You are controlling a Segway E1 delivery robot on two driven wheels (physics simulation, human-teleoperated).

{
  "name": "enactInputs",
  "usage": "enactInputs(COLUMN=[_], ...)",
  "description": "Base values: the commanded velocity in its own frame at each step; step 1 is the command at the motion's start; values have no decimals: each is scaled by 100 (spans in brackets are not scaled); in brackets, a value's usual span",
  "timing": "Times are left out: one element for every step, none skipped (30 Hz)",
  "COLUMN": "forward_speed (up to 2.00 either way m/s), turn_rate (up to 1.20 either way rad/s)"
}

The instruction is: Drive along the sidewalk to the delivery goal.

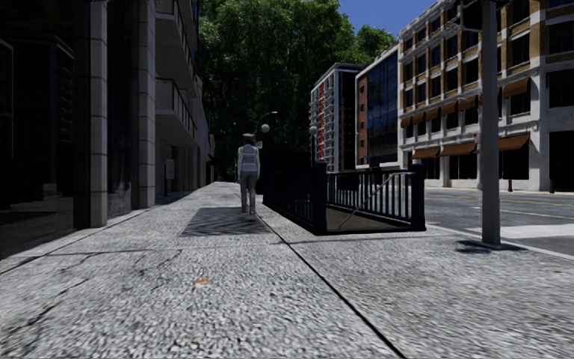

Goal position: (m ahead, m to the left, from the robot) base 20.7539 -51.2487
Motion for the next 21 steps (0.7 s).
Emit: enactInputs(forward_speed=[139, 139, 134, 133, 131, 130, 130, 129, 129, 129, 129, 130, 130, 130, 130, 130, 130, 130, 130, 130, 130], turn_rate=[-87, -87, -90, -91, -91, -91, -91, -90, -86, -85, -85, -84, -84, -84, -84, -84, -84, -84, -84, -84, -84])
